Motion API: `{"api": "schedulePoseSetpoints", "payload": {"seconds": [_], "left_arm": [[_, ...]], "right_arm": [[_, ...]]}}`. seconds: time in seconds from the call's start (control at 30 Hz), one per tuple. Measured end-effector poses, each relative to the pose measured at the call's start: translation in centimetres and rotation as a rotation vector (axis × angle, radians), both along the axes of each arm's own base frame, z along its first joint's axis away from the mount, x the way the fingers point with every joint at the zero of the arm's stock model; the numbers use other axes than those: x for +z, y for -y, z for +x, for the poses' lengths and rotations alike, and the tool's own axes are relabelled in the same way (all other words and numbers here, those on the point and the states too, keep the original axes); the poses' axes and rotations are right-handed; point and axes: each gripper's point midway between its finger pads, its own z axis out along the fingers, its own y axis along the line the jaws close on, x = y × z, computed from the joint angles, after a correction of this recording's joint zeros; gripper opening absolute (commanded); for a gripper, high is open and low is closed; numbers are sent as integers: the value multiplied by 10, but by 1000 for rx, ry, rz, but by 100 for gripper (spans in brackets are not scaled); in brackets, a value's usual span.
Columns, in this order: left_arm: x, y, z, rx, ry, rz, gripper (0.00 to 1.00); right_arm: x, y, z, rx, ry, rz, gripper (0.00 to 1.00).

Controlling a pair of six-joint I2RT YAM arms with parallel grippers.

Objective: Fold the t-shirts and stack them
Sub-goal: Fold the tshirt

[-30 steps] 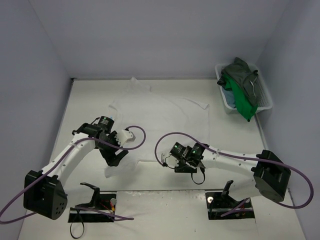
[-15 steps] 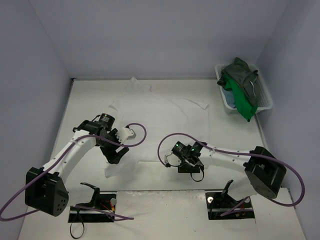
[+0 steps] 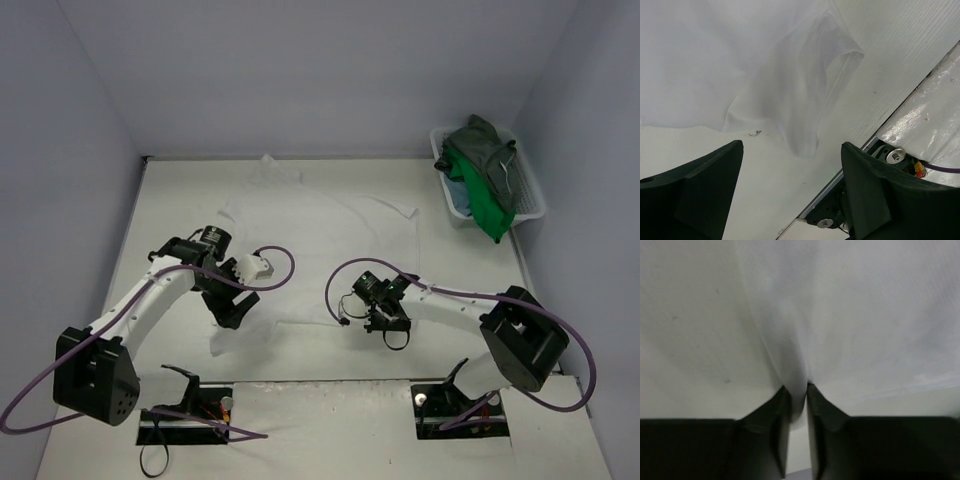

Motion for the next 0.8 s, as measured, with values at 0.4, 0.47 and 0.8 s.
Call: {"api": "schedulePoseSetpoints", "payload": {"seconds": [0.4,0.47,0.8], "left_arm": [[0,24,-20,-177,-6,10,74],[-4,30,-32,-248,-5,28,74],[-35,20,-43,-323,-2,129,75]], "right_arm": [[-3,-1,-1,4,-13,0,0],[-3,-1,-1,3,-13,0,0],[-2,-1,-1,-18,-13,7,0]]}}
